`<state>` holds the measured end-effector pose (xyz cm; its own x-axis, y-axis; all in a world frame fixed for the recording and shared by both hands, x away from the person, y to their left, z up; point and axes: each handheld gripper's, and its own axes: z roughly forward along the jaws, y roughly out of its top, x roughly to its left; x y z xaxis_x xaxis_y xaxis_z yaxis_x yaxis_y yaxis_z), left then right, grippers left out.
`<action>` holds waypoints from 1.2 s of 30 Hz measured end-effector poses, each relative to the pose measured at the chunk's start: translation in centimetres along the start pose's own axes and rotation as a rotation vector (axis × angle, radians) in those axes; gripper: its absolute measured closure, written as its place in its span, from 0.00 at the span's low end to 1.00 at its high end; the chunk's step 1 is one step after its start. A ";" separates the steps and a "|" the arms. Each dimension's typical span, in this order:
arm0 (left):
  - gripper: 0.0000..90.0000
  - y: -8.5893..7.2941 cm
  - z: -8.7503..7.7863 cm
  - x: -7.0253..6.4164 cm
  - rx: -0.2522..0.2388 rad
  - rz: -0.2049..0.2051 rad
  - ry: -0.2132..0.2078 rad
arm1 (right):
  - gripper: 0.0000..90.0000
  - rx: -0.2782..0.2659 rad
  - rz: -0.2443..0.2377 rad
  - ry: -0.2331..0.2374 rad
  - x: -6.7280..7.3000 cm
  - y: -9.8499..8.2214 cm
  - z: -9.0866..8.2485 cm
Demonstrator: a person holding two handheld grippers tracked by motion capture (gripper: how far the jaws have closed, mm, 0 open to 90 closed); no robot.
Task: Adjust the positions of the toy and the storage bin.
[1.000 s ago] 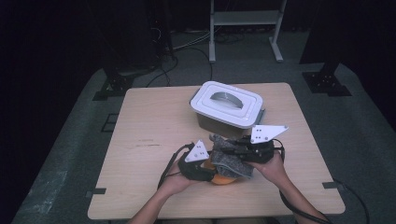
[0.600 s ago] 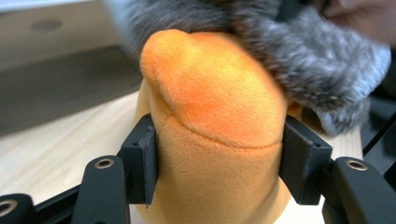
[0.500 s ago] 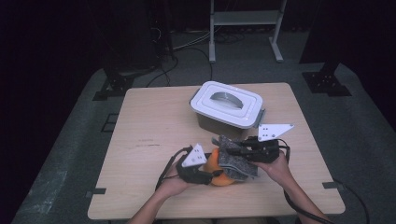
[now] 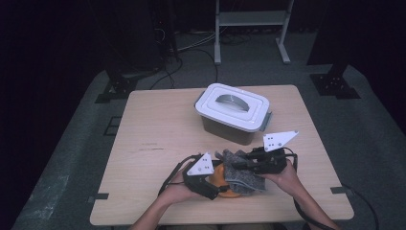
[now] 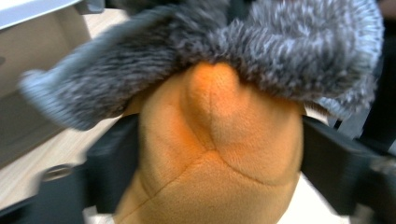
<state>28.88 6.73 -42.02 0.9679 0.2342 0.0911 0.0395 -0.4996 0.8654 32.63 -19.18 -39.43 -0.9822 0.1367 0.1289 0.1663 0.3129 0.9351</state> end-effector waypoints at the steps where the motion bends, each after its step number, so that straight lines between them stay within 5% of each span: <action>1: 0.27 0.0 0.0 -0.3 0.004 0.025 0.006 | 0.83 -0.003 0.003 0.007 0.1 0.2 0.2; 7: 0.38 -0.9 -1.1 -1.4 -0.009 0.165 0.043 | 0.83 0.032 0.016 0.025 0.1 0.6 0.3; 15: 0.38 -1.1 -1.1 -2.1 -0.014 0.200 0.045 | 0.84 0.031 0.098 0.022 0.2 -1.9 -1.9; 21: 0.39 -0.5 -0.6 -2.4 0.009 0.244 0.067 | 0.84 0.029 0.035 0.072 0.7 0.2 0.2; 25: 0.43 -1.0 -1.4 -1.5 -0.020 0.144 0.080 | 0.84 0.024 0.048 0.062 -0.2 0.2 0.2; 30: 0.43 -2.1 -2.5 0.6 -0.068 -0.039 0.087 | 0.84 0.008 0.104 0.006 -1.0 -1.6 -1.6; 32: 0.43 -1.8 -2.4 0.8 -0.060 -0.065 0.086 | 0.84 -0.009 0.121 0.000 -0.9 -2.0 -1.9; 36: 0.42 -0.3 -1.5 0.6 -0.004 -0.075 0.103 | 0.84 -0.001 0.065 0.004 -0.4 -0.8 -0.9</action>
<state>29.10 8.22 -41.49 0.9317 0.3554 0.0758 0.1099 -0.4745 0.8734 32.84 -20.32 -39.91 -0.9697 0.1526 0.1908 0.2296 0.3027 0.9250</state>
